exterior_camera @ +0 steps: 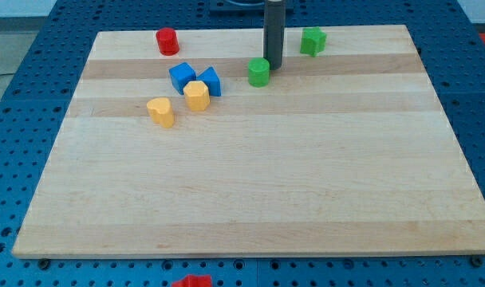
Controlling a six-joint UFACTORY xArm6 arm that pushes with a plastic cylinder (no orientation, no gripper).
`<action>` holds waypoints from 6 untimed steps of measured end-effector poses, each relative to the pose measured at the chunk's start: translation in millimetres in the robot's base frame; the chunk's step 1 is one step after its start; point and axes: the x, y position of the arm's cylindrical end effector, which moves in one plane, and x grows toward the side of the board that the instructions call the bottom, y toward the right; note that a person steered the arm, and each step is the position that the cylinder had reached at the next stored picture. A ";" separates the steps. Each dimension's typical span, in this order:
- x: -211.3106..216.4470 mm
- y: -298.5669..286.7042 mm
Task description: Push the green circle towards the blue triangle
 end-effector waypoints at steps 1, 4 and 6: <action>0.5 45.4; -5.6 -41.1; -20.4 -38.1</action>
